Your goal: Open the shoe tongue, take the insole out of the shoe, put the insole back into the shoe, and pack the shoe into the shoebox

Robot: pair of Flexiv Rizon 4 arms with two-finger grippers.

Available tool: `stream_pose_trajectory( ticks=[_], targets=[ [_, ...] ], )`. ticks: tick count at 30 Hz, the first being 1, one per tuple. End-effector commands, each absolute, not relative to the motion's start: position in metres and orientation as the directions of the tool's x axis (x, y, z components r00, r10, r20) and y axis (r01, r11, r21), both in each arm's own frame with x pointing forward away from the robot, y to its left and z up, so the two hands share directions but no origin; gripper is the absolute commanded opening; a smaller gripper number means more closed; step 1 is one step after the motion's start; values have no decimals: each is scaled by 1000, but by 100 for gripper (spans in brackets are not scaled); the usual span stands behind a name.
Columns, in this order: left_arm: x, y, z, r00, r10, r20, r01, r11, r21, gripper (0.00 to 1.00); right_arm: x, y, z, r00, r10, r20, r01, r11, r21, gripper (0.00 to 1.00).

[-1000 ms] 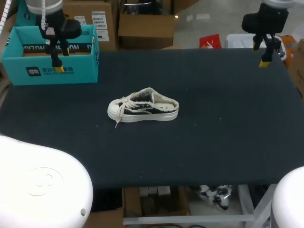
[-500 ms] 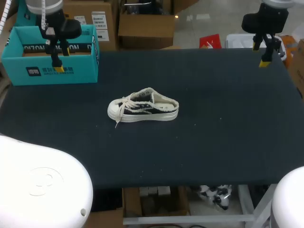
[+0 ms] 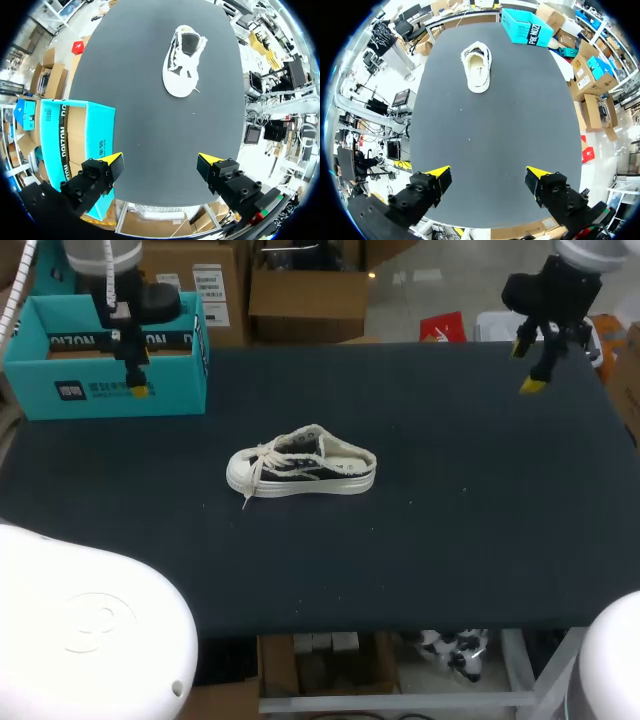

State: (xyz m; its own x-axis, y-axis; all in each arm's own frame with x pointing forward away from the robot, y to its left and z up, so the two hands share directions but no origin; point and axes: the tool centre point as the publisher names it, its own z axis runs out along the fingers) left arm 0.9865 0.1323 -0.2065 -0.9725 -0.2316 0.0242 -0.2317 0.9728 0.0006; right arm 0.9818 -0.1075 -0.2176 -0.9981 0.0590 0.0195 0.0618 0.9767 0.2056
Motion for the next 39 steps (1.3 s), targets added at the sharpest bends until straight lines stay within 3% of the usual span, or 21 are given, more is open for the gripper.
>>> stream_pose_trajectory(
  ticks=[1, 7, 17, 32, 39],
  targets=[
    [981, 121, -208, -942, -334, 24, -334, 942, 8, 100, 965, -89, -235, -996, 81, -49, 66, 965, 256, 100],
    [975, 110, -207, -877, -467, 115, -474, 879, -46, 100, 955, -50, -259, -993, 94, -64, 68, 941, 333, 100],
    [965, 96, -214, -754, -654, 63, -652, 757, 55, 100, 948, 2, -288, -993, 98, -64, 60, 893, 446, 100],
    [965, 96, -214, -754, -654, 63, -652, 757, 55, 100, 948, 2, -288, -993, 98, -64, 60, 893, 446, 100],
    [958, 52, -224, -499, -863, 80, -858, 505, 94, 100, 954, 49, -321, -994, 108, -12, 89, 867, 491, 100]
  ],
)
